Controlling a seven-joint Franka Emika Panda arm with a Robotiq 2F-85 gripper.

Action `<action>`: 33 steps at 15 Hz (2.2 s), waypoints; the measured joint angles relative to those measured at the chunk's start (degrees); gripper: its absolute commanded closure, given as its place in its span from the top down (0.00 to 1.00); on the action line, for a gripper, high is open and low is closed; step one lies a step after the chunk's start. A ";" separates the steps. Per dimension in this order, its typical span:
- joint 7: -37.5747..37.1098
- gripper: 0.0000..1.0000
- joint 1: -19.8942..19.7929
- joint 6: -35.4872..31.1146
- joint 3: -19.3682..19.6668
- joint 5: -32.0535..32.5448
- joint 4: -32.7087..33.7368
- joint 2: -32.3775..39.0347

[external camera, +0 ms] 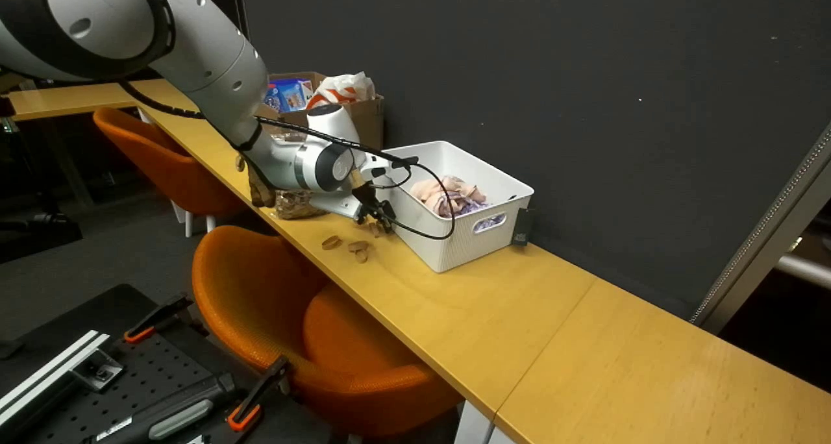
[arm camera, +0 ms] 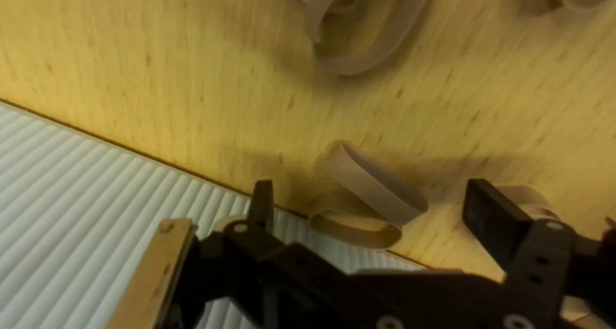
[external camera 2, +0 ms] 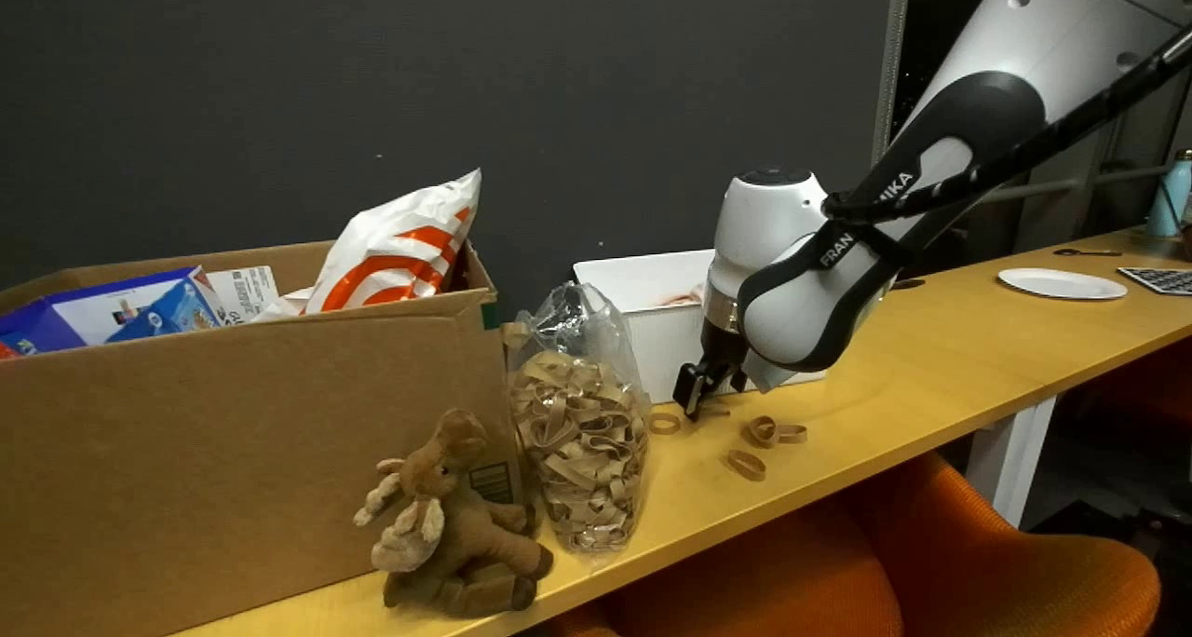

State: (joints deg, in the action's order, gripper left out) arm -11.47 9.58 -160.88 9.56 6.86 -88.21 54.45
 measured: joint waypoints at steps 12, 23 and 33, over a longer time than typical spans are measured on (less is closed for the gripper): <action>0.03 1.00 0.23 1.21 -0.10 0.00 4.97 2.64; 0.03 1.00 0.21 6.40 -1.04 -0.03 9.75 5.05; 0.15 0.24 0.30 6.63 -1.64 -0.03 12.13 6.54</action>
State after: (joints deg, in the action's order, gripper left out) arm -11.32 9.87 -154.24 7.92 6.83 -76.07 61.00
